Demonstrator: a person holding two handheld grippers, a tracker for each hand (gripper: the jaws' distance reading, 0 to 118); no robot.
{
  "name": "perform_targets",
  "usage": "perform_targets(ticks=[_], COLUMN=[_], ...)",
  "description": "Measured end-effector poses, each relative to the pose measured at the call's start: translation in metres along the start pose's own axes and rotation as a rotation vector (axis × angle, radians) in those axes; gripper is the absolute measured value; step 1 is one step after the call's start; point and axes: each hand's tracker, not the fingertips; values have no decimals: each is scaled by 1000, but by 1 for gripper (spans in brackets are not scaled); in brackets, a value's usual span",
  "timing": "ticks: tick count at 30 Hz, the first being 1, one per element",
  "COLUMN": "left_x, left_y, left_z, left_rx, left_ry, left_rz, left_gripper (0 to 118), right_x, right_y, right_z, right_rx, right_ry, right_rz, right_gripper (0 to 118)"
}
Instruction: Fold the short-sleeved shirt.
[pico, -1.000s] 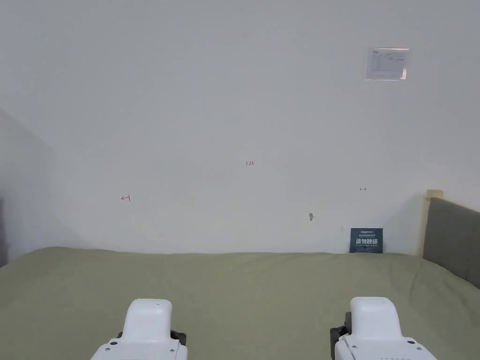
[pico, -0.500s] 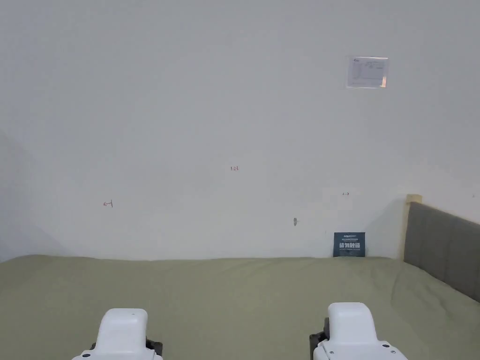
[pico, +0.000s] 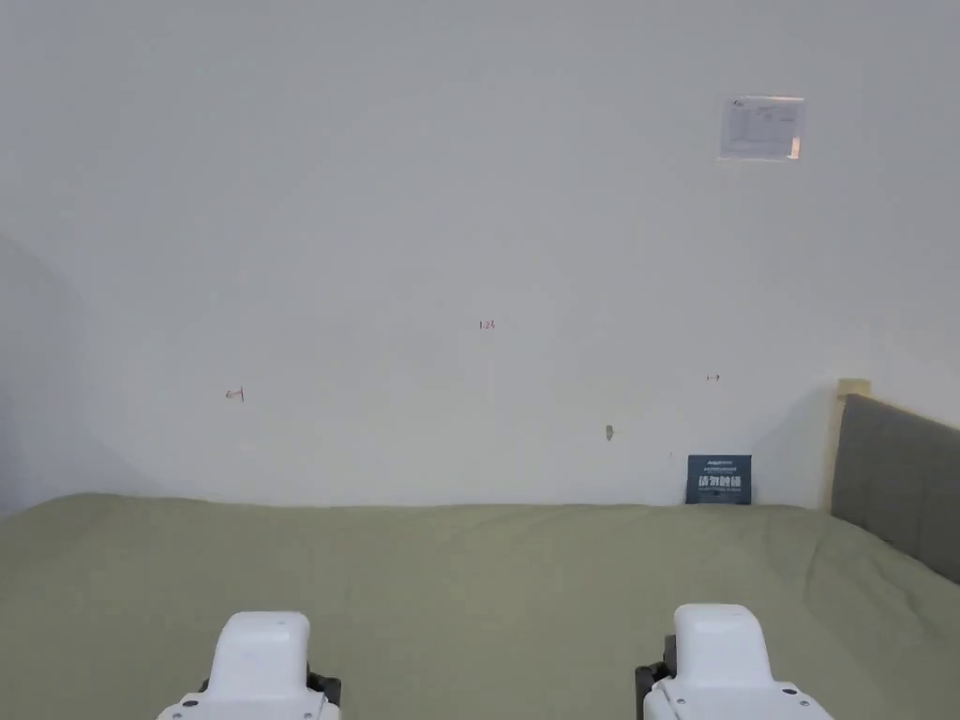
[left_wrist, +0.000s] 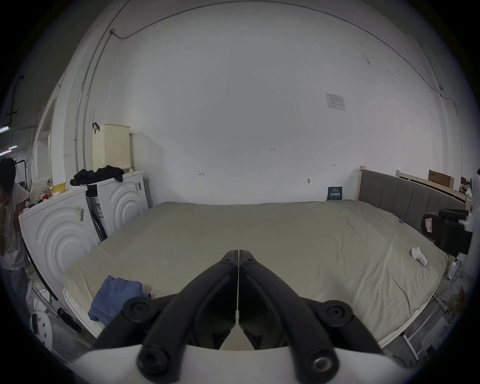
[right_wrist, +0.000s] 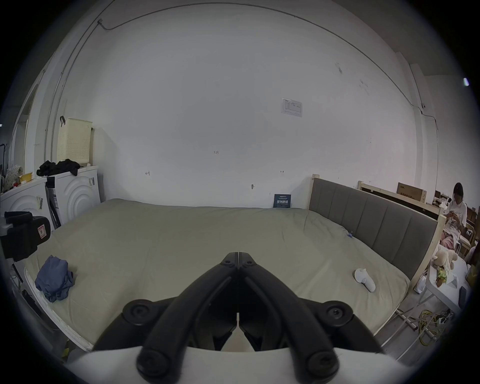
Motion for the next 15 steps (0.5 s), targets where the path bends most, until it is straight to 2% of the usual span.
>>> perform_targets(ticks=[15], left_x=[4], left_y=[-3], left_z=[-21], left_rx=[-40], left_ry=[-19], left_rz=[-5], left_gripper=[2], right_x=[-2], right_y=[0], right_z=[-17], right_rx=[-13], right_ry=[-8], right_rz=[7], right_gripper=[1])
